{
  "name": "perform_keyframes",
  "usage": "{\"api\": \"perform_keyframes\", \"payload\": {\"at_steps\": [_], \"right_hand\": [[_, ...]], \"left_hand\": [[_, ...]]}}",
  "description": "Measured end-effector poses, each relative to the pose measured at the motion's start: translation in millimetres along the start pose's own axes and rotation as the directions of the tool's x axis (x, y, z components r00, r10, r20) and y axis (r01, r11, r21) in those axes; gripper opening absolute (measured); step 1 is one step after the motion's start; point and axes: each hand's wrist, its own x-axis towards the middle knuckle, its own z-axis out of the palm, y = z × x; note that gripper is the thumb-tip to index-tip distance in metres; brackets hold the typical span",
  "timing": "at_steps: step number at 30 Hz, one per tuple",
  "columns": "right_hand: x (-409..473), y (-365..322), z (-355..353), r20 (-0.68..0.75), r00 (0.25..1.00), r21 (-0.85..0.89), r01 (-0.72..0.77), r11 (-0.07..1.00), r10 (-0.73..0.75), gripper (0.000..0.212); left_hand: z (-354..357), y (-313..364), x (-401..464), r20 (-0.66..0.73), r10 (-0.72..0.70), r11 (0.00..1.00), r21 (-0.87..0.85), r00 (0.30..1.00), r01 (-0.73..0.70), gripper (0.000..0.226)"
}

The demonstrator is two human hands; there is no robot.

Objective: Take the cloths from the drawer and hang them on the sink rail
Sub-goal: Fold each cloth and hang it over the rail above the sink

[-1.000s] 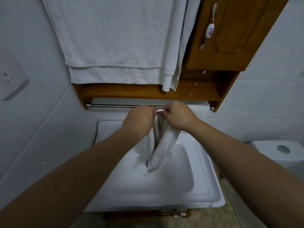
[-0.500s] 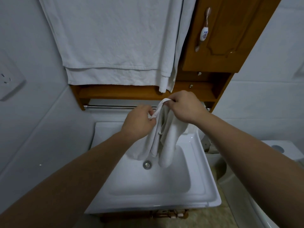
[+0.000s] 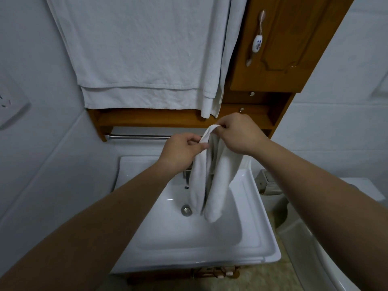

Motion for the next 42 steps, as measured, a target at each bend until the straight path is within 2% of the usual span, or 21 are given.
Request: {"api": "perform_keyframes", "payload": {"at_steps": [2, 8, 15, 21, 24, 29, 33, 35, 38, 42], "right_hand": [[0, 1, -2, -0.026, 0.999, 0.023, -0.023, 0.999, 0.023, 0.030], [2, -1, -4, -0.076, 0.995, 0.042, -0.062, 0.997, 0.065, 0.040], [6, -4, -15, -0.180, 0.979, 0.117, -0.079, 0.990, 0.100, 0.038], [13, -3, -24, -0.268, 0.955, 0.207, -0.072, 0.976, 0.128, 0.037], [18, -2, -28, -0.298, 0.945, 0.235, -0.067, 0.970, 0.137, 0.038], [20, -3, -37, -0.308, 0.940, 0.306, -0.045, 0.951, 0.143, 0.038], [16, -4, -43, -0.293, 0.953, 0.357, 0.031, 0.934, 0.081, 0.038], [14, -4, -45, -0.288, 0.956, 0.389, 0.057, 0.920, 0.063, 0.037], [13, -1, -47, -0.287, 0.957, 0.447, 0.094, 0.890, 0.043, 0.037], [11, 4, -46, -0.307, 0.950, 0.487, 0.105, 0.867, 0.058, 0.036]], "left_hand": [[-1, -3, 0, -0.032, -0.033, 0.999, -0.038, 0.999, 0.031, 0.011], [5, -13, 4, -0.074, -0.033, 0.990, 0.134, 0.997, 0.043, 0.021], [5, -33, 7, -0.163, -0.112, 0.977, 0.161, 0.980, 0.139, 0.032], [7, -50, 5, -0.195, -0.135, 0.972, 0.164, 0.972, 0.168, 0.025], [10, -57, 5, -0.170, -0.165, 0.962, 0.190, 0.972, 0.196, 0.022], [19, -67, 3, -0.051, -0.252, 0.942, 0.214, 0.966, 0.257, 0.048], [21, -70, 6, -0.030, -0.340, 0.938, 0.058, 0.940, 0.341, 0.061], [21, -70, 6, 0.036, -0.383, 0.919, -0.085, 0.923, 0.385, 0.046], [25, -72, 4, 0.145, -0.477, 0.819, -0.284, 0.867, 0.498, 0.022], [31, -74, 2, 0.181, -0.554, 0.671, -0.481, 0.813, 0.564, 0.029]]}}
